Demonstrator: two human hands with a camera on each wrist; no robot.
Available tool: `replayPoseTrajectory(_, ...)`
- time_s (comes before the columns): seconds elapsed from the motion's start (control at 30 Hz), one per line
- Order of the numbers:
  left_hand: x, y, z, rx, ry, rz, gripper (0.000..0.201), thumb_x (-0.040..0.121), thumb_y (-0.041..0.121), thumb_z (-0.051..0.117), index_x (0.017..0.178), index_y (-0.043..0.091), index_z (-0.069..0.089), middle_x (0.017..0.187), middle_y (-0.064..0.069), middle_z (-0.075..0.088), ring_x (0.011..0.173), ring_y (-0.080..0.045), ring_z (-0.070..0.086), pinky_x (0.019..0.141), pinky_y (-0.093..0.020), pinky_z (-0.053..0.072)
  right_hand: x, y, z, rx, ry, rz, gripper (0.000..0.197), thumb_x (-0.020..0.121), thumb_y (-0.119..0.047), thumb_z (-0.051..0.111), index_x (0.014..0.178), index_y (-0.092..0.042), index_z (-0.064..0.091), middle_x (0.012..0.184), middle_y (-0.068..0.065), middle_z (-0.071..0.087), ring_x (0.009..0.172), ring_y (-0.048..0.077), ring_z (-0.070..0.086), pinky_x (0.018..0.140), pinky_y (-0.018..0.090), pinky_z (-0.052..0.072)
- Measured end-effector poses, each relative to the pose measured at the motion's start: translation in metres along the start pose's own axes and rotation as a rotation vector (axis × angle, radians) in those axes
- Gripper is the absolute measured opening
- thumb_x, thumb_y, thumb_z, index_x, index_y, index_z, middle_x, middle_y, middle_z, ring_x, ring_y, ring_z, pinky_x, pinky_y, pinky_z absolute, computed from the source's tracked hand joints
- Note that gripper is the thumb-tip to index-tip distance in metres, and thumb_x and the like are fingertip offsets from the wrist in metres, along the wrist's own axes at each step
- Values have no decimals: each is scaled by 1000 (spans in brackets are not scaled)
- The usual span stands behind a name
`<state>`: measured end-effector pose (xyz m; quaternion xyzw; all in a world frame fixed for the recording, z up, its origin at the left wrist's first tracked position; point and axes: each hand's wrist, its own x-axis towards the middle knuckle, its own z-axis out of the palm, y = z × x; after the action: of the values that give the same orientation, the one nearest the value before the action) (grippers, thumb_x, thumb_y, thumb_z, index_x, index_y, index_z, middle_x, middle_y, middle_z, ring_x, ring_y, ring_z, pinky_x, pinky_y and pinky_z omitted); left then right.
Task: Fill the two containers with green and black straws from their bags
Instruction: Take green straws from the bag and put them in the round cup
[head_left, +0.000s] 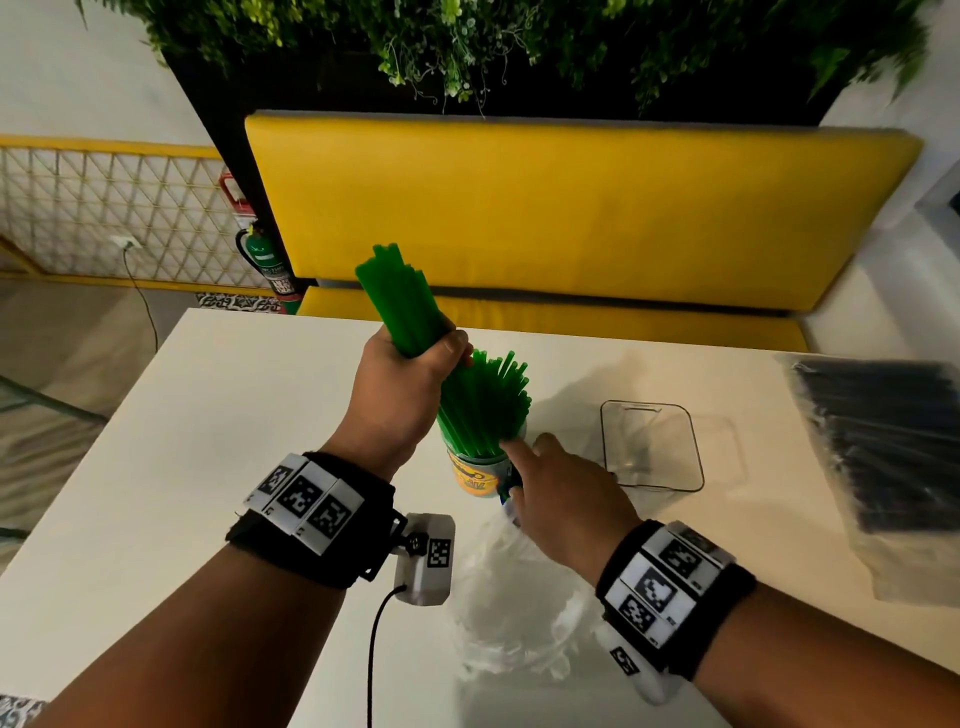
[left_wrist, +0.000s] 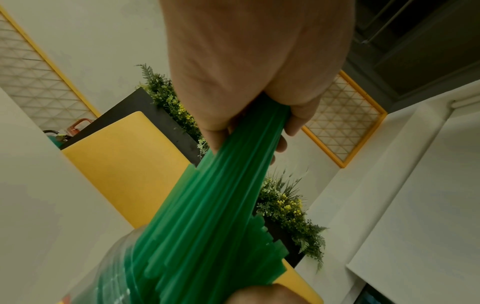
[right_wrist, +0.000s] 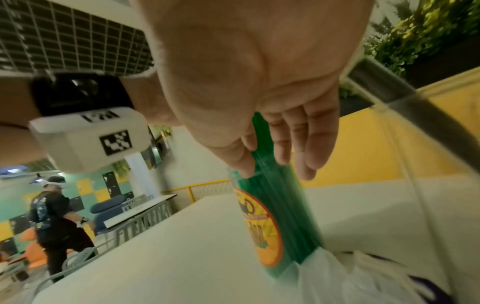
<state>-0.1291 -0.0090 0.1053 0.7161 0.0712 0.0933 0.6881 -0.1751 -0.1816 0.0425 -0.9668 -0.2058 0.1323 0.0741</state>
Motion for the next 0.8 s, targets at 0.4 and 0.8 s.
replayPoseTrajectory(0.4,5,-38,11,18,204,27,11,86,18,71,81,12,64,74,-4,69,73,-20,68,72,-42,58,24,2,19,86,116,55,27,102,-42,34,114,-25,52,105,7,58,88,30,65,67,36,49)
replayPoseTrajectory(0.8,10,-53,33,-258,453,-82,28,93,24,66,109,3,57,72,7,53,62,-7,52,63,-25,47,28,3,14,32,94,60,30,103,-42,33,112,-24,54,103,7,57,90,28,62,68,36,48)
